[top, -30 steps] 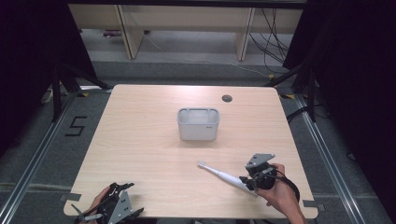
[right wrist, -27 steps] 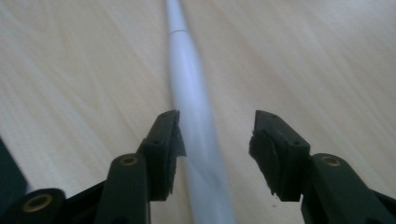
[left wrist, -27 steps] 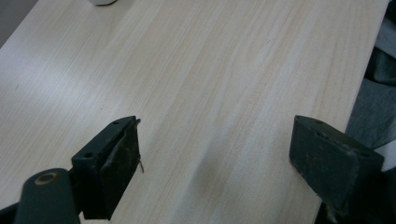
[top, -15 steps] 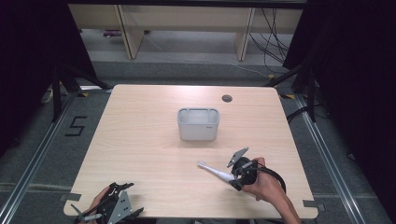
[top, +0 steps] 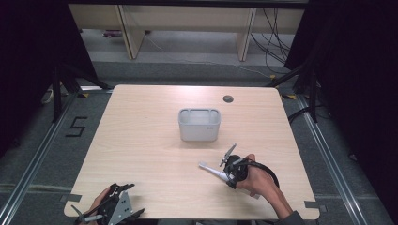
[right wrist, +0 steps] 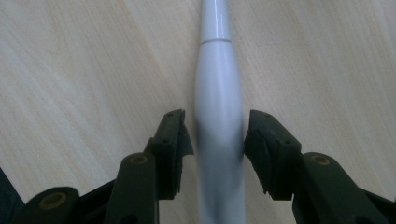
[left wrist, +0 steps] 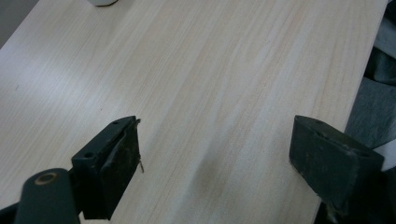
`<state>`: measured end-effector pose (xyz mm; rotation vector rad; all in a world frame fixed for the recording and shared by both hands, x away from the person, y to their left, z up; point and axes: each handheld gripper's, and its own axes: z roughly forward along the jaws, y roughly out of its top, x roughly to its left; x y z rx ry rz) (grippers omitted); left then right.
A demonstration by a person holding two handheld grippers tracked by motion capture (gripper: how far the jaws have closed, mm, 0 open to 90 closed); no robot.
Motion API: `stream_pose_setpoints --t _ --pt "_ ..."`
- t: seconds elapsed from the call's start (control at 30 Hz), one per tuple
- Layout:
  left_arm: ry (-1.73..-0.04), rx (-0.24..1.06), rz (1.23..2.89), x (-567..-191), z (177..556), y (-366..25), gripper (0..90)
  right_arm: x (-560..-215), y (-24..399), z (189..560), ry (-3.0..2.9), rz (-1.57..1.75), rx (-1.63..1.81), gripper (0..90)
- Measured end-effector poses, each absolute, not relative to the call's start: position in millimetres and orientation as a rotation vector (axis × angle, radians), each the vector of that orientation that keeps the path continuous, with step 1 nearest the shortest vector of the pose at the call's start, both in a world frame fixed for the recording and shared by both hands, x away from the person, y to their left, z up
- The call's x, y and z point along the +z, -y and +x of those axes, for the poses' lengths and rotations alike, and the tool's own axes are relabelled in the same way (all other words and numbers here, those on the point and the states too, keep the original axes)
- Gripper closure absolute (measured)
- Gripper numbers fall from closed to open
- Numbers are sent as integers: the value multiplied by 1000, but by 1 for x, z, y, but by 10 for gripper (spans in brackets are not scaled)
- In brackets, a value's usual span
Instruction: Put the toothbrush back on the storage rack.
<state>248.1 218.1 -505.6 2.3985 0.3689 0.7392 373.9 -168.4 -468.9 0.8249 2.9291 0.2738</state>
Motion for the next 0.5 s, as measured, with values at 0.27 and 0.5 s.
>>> stream_pose_setpoints --t 0.27,0.5 --pt "-372 739 2390 -506 248 -218 158 -472 165 381 -2969 801 213 612" --pt "-369 740 2396 -506 248 -218 158 -473 161 387 -2992 756 138 655"
